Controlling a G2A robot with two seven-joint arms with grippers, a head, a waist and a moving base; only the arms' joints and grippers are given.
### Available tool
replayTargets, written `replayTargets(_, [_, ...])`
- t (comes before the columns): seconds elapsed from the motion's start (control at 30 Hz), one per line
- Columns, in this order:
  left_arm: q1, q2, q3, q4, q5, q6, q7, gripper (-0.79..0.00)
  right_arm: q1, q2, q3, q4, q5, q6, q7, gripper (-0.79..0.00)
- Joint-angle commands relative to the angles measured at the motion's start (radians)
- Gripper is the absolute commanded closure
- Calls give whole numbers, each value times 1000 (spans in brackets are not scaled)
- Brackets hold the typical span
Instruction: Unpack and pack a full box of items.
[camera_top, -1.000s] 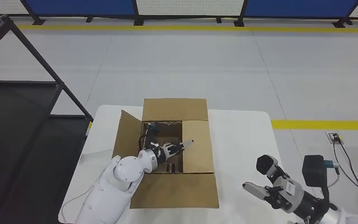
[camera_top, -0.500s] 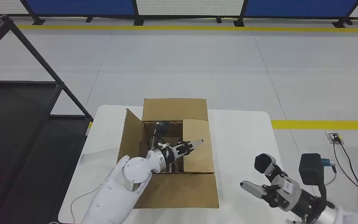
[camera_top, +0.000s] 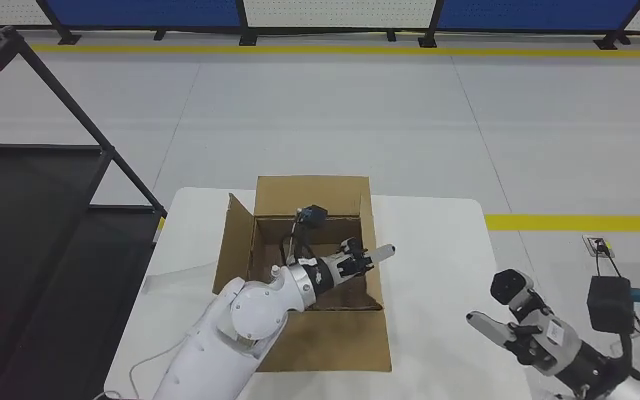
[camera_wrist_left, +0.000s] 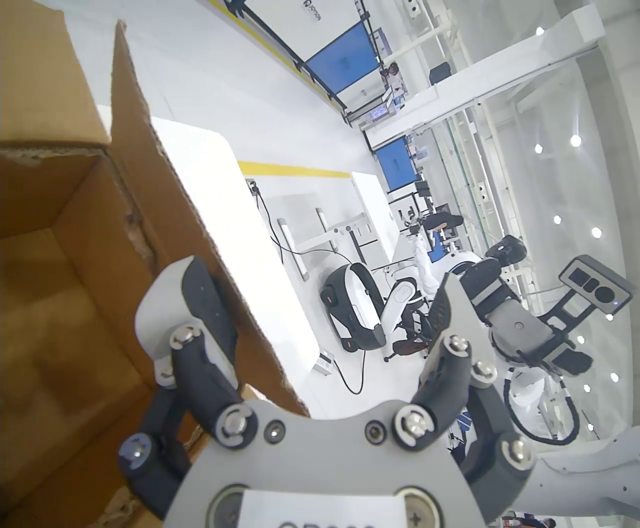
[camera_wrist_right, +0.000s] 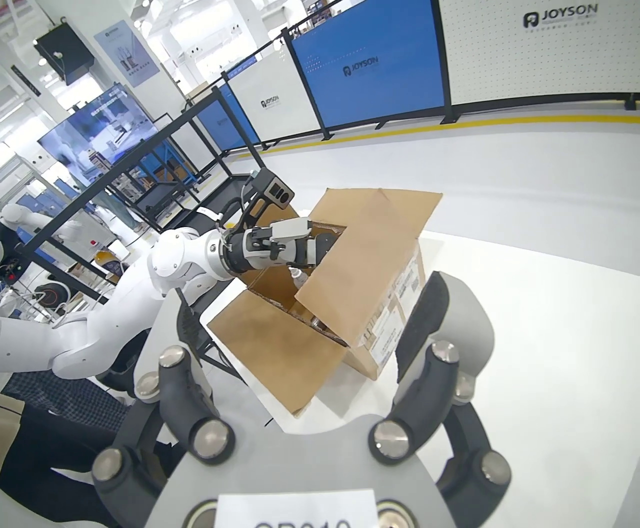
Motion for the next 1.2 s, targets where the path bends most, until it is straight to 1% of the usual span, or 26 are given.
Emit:
replayTargets(0.0, [-22, -10, 29, 28, -1, -3, 16, -785, -31, 0, 45, 0, 20, -3, -23, -785])
replayTargets(0.13, [-72, -40, 97, 102, -25, -27, 48, -785, -105, 0, 129, 0, 74, -27, -64, -785])
replayTargets(0.23, [-110, -62, 145, 154, -53, -76, 31, -785, -150, -1, 182, 0, 93, -37, -95, -785])
replayTargets(0.3, [-114, -64, 149, 160, -56, -81, 26, -785, -163, -2, 208, 0, 73, -7, -123, -785])
replayTargets(0.6, [-114, -64, 149, 160, -56, -81, 26, -785, -163, -2, 208, 0, 73, -7, -123, -785])
replayTargets(0.7, [-113, -67, 163, 169, -27, -48, 27, -785, -163, -2, 208, 0, 73, -7, -123, -785])
replayTargets(0.8, [-136, -83, 193, 194, -14, -1, 25, -785, -155, 1, 196, 8, 71, 20, -143, -785])
replayTargets(0.9, [-156, -105, 227, 227, -21, 20, 48, -785, -145, 6, 189, 22, 78, 25, -140, -785])
replayTargets(1.07, [-197, -144, 281, 314, -29, 55, 74, -785, -136, 16, 186, 52, 88, -13, -120, -785])
replayTargets(1.17, [-226, -171, 317, 367, -36, 96, 69, -785, -128, 23, 189, 64, 86, -37, -105, -785])
